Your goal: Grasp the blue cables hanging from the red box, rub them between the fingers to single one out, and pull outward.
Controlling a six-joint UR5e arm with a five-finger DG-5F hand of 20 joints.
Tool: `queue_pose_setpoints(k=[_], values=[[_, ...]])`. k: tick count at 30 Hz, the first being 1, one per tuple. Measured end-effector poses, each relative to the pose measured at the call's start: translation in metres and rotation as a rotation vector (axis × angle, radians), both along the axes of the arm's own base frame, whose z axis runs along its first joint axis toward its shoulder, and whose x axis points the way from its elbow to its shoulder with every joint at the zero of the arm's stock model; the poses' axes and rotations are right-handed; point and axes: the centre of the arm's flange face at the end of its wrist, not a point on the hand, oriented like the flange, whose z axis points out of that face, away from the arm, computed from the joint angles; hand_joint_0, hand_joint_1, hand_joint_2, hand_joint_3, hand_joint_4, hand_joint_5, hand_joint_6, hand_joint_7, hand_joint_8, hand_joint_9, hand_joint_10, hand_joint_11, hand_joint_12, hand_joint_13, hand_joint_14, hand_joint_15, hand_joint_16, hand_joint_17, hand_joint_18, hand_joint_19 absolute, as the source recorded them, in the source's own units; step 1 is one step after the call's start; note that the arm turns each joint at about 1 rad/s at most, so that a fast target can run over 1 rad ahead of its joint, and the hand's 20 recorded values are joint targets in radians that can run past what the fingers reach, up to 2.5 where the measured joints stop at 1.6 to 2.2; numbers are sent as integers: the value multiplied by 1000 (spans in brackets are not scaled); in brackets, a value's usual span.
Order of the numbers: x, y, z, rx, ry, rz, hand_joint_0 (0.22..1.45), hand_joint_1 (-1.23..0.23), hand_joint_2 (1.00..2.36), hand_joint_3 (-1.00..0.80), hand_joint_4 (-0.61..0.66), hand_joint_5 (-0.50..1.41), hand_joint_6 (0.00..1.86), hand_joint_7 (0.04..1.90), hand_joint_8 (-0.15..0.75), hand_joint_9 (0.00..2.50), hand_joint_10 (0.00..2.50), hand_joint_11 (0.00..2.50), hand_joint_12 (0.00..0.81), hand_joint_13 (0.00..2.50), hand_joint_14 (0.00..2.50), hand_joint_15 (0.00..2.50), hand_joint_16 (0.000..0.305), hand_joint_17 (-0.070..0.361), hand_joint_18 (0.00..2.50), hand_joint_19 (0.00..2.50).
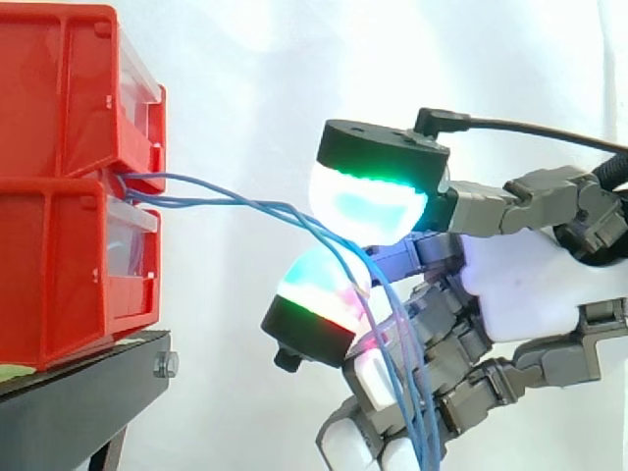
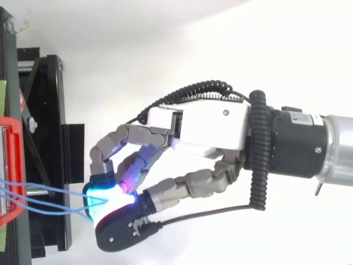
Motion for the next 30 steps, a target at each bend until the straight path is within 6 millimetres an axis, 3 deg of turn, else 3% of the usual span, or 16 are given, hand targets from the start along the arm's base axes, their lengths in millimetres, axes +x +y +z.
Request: queue_pose_setpoints(k=[7,13,22,25,30], values=[[2,-13,25,-32,37,-6,514,-535,1002,-467,86,-128,835,1064,314,1057,18,528,387,796,23,567,51,115,683,607],[6,-18,38,-53,22,-1,580,-609,1013,-314,79,-120,838,1096,304,1082,18,544,370,814,25,575,48,107,677,619],[7,-19,43,-55,11,0,591,-791,1019,-142,98,-137,868,1096,307,1045,18,556,376,826,24,586,50,113,714,604],[7,-19,43,-55,11,-1,602,-817,1019,-155,92,-143,873,1081,298,1022,18,565,369,814,26,578,48,108,700,602],[7,-19,43,-56,15,0,664,-885,1013,-326,34,-144,879,1053,286,1014,18,564,357,804,25,578,46,103,696,580]])
